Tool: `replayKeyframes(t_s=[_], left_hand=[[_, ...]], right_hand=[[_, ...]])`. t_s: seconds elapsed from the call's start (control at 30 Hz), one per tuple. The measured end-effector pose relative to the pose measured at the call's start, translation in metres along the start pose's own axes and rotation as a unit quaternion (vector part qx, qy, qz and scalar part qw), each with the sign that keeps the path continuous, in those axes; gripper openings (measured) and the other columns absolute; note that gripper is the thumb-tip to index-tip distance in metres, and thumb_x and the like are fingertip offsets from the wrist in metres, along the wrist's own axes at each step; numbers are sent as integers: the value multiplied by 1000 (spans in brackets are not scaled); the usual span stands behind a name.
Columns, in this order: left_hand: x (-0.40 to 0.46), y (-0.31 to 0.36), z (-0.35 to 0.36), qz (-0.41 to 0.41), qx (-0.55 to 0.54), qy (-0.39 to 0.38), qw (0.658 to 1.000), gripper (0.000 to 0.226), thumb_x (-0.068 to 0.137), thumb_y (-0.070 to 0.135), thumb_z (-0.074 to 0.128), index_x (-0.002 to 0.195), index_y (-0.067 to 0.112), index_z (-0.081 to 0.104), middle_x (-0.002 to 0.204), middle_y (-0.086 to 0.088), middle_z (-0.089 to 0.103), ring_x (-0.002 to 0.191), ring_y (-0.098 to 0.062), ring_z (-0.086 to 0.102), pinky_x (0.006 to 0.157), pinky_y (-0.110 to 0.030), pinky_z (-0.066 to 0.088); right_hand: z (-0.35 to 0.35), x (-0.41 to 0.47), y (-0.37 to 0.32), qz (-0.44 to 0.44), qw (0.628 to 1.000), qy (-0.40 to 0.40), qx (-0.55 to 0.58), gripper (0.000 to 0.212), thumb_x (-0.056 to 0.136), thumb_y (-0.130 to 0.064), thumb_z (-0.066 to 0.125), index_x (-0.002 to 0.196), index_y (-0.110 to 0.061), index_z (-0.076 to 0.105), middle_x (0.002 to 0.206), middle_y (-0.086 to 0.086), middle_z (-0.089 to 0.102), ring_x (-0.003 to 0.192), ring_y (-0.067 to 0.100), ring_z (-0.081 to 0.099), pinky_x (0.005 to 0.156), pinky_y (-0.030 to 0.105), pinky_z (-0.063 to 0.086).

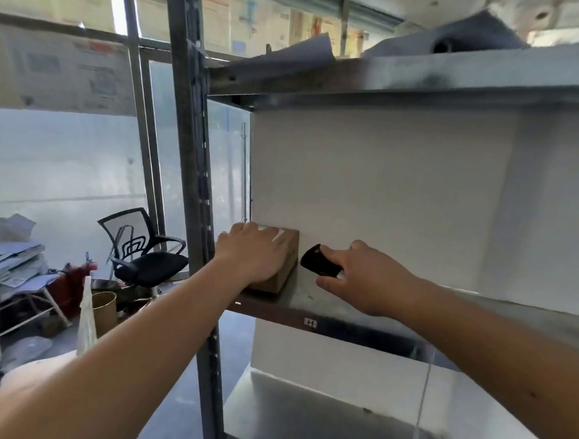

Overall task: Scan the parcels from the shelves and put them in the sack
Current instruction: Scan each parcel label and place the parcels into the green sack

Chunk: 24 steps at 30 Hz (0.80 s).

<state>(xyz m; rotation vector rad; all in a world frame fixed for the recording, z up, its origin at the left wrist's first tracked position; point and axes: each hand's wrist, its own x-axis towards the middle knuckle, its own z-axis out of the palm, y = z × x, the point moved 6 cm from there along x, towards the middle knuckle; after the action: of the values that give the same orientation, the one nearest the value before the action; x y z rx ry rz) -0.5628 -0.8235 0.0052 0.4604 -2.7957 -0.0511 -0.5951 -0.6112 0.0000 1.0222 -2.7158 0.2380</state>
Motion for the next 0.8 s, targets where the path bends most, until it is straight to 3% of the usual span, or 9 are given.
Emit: replayKeyframes(t_s=[0.07, 0.23, 0.37, 0.5, 0.57, 0.63, 0.73, 0.8], left_hand=[[24, -7, 7, -16, -12, -37, 999, 68, 94, 66, 21, 147, 36, 50, 146, -8, 54, 133, -34, 47, 102, -56, 39], [62, -25, 28, -48, -43, -118, 991, 74, 94, 68, 30, 156, 30, 41, 160, -10, 41, 146, -38, 35, 113, -59, 33], [72, -28, 35, -58, -66, -120, 989, 76, 93, 68, 35, 160, 31, 34, 164, -11, 34, 150, -43, 27, 115, -62, 28], [75, -22, 40, -35, -67, -117, 990, 77, 89, 73, 32, 152, 31, 46, 159, -8, 40, 145, -40, 32, 112, -64, 29], [70, -16, 40, -30, -78, -106, 991, 80, 82, 77, 36, 144, 31, 53, 150, -5, 48, 139, -37, 40, 102, -58, 36], [64, -7, 39, -14, -114, -88, 989, 84, 74, 83, 45, 138, 31, 59, 143, -3, 53, 132, -34, 47, 98, -52, 42], [59, 8, 33, 26, -190, -53, 980, 95, 62, 76, 67, 144, 29, 56, 140, -1, 52, 128, -26, 50, 105, -43, 48], [56, 11, 36, 8, -298, -55, 953, 104, 58, 67, 86, 149, 30, 51, 136, 4, 49, 127, -23, 50, 103, -38, 50]], right_hand=[[3, 9, -2, 20, 1000, 0, -9, 71, 97, -67, 47, 160, -42, 26, 117, 3, 47, 90, 19, 55, 81, 36, 52], [8, 23, -1, 56, 998, -6, -22, 74, 95, -70, 48, 160, -41, 27, 118, 1, 47, 91, 16, 54, 79, 34, 49], [10, 30, -2, 71, 997, -19, -33, 75, 95, -70, 48, 161, -41, 27, 126, 3, 49, 96, 18, 55, 85, 35, 51], [13, 33, 1, 75, 996, -16, -34, 73, 96, -67, 49, 161, -38, 29, 126, 3, 52, 91, 16, 55, 78, 33, 48], [14, 30, 7, 82, 995, -22, -43, 73, 96, -68, 49, 160, -39, 29, 127, 4, 52, 89, 15, 54, 75, 32, 46], [13, 23, 18, 88, 995, -23, -48, 71, 96, -68, 49, 159, -39, 33, 121, 2, 53, 84, 12, 53, 70, 30, 44], [8, 7, 42, 105, 993, -14, -45, 66, 96, -67, 49, 155, -39, 38, 111, 0, 51, 82, 9, 54, 70, 29, 48], [4, -5, 60, 121, 992, -7, -39, 68, 97, -65, 50, 158, -39, 35, 104, -3, 49, 79, 7, 53, 65, 26, 45]])
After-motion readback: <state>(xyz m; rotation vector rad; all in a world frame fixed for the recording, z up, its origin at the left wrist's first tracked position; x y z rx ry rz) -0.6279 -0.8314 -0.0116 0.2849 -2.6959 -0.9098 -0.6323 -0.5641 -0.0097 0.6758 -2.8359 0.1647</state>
